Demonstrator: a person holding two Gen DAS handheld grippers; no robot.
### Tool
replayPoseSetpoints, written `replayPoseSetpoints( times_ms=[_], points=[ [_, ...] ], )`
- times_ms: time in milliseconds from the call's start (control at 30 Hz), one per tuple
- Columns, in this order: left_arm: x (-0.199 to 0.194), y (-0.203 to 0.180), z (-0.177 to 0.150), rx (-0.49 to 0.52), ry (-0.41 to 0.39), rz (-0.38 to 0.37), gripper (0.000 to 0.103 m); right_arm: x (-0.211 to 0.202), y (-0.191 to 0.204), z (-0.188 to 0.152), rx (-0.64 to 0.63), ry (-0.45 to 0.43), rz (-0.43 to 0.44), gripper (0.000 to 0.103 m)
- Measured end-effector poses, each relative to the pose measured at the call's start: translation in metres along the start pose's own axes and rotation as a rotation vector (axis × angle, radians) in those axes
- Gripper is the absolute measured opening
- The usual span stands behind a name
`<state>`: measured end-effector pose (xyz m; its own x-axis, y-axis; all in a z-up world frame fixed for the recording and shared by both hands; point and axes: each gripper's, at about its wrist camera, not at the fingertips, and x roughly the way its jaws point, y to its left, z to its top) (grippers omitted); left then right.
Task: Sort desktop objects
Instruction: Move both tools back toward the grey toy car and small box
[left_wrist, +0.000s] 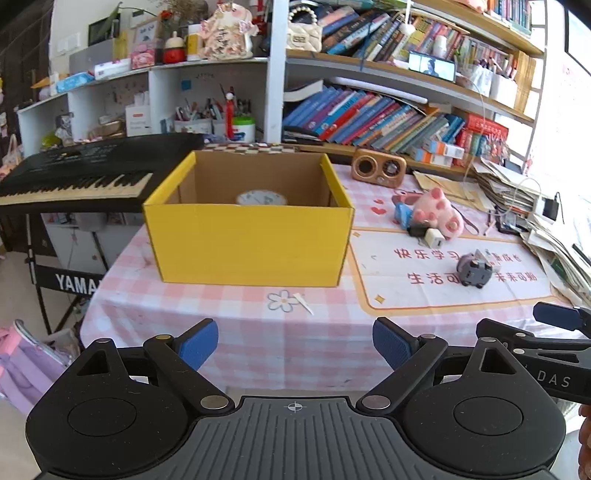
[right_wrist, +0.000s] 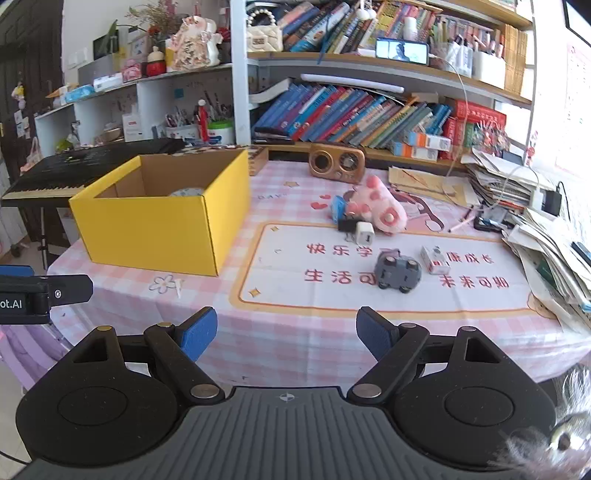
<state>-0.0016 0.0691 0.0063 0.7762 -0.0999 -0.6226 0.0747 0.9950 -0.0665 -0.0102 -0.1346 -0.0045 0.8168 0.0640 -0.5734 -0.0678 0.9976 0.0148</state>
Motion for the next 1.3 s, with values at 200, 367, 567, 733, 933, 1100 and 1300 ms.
replayPoseSetpoints(
  times_ms=[200,367,567,733,933,1100,1300],
  points=[
    [0.008,-0.010,0.000,0.008,0.020,-0.023,0.093,0.001,-0.010,-0.003,0.010,0.026,-0.019,0.082],
    [0.017,-0.022,0.001,0.016,0.041,-0.049,0.093,0.003,-0.023,-0.005,0.030,0.049,-0.044,0.082],
    [0.029,-0.036,0.006,0.039,0.060,-0.078,0.093,0.009,-0.039,-0.005,0.063,0.075,-0.070,0.082],
    [0.041,-0.051,0.010,0.057,0.081,-0.099,0.093,0.014,-0.053,-0.003,0.084,0.091,-0.087,0.082],
    [0.054,-0.068,0.017,0.080,0.102,-0.123,0.093,0.021,-0.070,0.000,0.110,0.107,-0.105,0.082],
    [0.065,-0.079,0.023,0.084,0.112,-0.132,0.093,0.029,-0.084,0.004,0.117,0.116,-0.111,0.083],
    [0.078,-0.094,0.028,0.088,0.128,-0.142,0.093,0.038,-0.101,0.009,0.123,0.132,-0.116,0.083]
  ],
)
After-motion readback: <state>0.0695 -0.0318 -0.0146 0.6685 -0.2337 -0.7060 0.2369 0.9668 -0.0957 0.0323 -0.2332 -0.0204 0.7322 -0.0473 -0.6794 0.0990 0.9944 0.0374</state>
